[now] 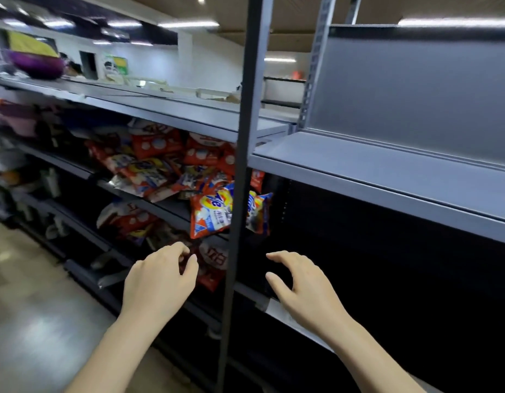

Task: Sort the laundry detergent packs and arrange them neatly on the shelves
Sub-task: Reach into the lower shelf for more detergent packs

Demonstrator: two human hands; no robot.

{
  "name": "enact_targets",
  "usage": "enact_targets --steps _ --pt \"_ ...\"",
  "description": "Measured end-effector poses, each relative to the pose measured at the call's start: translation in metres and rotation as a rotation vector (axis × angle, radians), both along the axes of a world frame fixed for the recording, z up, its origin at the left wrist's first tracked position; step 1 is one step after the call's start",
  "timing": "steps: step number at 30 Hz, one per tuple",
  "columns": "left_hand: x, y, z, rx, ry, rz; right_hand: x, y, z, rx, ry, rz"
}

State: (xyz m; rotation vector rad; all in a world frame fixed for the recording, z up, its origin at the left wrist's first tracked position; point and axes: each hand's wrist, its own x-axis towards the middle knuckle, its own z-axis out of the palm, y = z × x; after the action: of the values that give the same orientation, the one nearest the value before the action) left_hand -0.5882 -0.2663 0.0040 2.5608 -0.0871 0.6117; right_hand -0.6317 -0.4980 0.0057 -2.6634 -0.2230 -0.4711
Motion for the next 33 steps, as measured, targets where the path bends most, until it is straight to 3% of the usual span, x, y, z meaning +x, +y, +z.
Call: enact_targets --steps 19,29,33 --pt "0.218 0.105 -0.02 0.132 0.087 -0.008 0.22 0.119 -0.04 0.083 0.09 -0.043" --pt "0.329 0.092 -0.031 0.17 0.098 -0.234 0.277 0.131 -0.047 0.125 0.138 -0.267" --pt "0.377 0.073 -0.042 0.193 0.192 -0.379 0.293 0.134 -0.053 0.175 0.193 -0.426"
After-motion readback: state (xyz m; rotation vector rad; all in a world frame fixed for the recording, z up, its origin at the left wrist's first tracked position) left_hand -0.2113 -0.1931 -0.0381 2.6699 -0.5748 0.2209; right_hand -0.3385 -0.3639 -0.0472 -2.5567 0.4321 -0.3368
